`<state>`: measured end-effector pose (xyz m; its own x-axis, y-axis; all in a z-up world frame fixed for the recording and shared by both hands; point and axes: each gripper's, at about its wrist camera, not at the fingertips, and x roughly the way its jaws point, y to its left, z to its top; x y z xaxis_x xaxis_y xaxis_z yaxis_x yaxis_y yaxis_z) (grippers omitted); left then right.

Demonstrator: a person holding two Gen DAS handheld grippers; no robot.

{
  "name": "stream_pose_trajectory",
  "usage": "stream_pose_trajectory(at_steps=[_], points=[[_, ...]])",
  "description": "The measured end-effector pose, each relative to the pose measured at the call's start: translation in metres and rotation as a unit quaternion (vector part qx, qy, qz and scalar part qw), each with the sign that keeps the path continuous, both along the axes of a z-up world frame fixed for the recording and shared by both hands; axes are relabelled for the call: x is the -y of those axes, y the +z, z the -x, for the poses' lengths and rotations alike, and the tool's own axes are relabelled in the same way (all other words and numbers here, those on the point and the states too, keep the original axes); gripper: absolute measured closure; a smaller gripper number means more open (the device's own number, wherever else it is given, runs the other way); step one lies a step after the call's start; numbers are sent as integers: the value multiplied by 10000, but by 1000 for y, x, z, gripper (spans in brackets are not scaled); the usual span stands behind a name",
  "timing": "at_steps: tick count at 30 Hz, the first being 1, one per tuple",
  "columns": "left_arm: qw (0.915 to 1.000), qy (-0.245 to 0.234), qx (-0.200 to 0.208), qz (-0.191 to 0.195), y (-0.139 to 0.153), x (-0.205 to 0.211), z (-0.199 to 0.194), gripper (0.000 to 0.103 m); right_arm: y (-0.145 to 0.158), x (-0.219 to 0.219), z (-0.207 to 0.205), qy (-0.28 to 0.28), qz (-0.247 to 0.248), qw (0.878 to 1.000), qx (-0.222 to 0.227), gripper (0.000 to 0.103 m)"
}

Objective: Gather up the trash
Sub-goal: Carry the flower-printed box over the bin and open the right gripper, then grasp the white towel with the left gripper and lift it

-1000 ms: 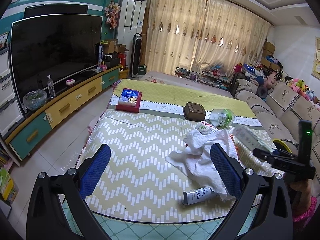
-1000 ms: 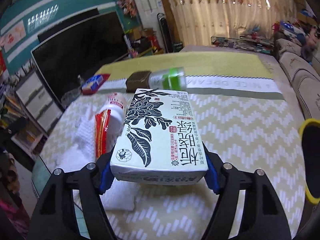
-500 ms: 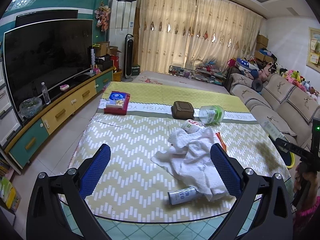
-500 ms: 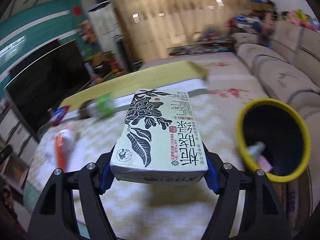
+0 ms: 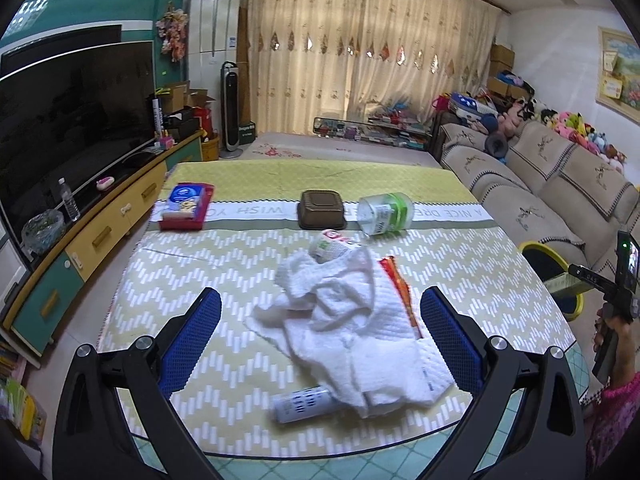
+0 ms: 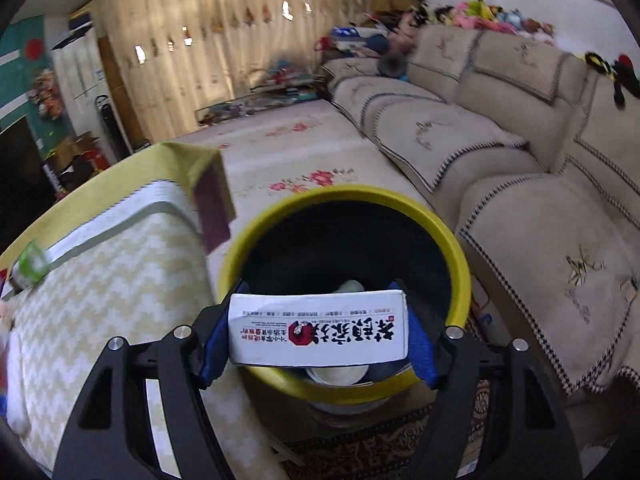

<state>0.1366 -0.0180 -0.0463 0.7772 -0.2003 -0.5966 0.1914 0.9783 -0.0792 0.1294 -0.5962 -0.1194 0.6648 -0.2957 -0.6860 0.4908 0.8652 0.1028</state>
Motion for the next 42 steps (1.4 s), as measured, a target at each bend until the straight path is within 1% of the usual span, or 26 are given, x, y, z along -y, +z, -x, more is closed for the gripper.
stream_pose_trajectory(at_steps=[6,8,10,13,16,19,21,24,27,32,34,35,36,37,38,39,42], points=[[9997,-213,-69,-133,-2,23,-6,5,-14,27,-12,-174,-71,9998,-59,35],[9994,-287,-76,-172,-3,31,-8,5,-14,33,-13,-245,-70,9996,-77,34],[9991,-361,-83,-208,-4,37,-9,5,-10,30,-13,-329,7,9995,-11,23],[9985,-465,-88,-275,-7,44,-12,5,2,25,-8,-335,154,9992,140,22],[9977,-590,-178,-285,-14,50,-19,5,11,16,-5,-243,191,9992,263,22],[9963,-757,-305,-253,-22,54,-25,17,16,6,-3,-118,192,9993,299,21],[9954,-826,-446,-200,-30,53,-31,30,18,-1,-6,-24,196,9994,278,21],[9940,-856,-666,-125,-40,49,-38,42,19,-9,-9,112,219,9994,251,21],[9926,-904,-803,-82,-48,45,-42,45,16,-15,-13,213,200,9994,200,21],[9909,-975,-907,-168,-54,44,-44,47,12,-23,-17,323,235,9992,99,21],[9902,-1022,-932,-181,-57,46,-46,53,13,-22,-16,313,250,9991,130,21],[9900,-1028,-947,-180,-57,47,-47,58,14,-22,-16,316,238,9991,143,21],[9899,-1029,-963,-174,-59,47,-49,68,14,-21,-15,320,225,9991,152,21],[9899,-1010,-986,-167,-60,48,-50,74,14,-22,-15,314,221,9991,154,21],[9901,-981,-994,-161,-61,47,-51,86,13,-21,-14,308,221,9992,156,21],[9904,-956,-988,-155,-60,47,-51,95,13,-19,-14,308,213,9992,159,21],[9913,-954,-888,-169,-53,45,-49,96,13,-19,-13,309,190,9992,168,21]])
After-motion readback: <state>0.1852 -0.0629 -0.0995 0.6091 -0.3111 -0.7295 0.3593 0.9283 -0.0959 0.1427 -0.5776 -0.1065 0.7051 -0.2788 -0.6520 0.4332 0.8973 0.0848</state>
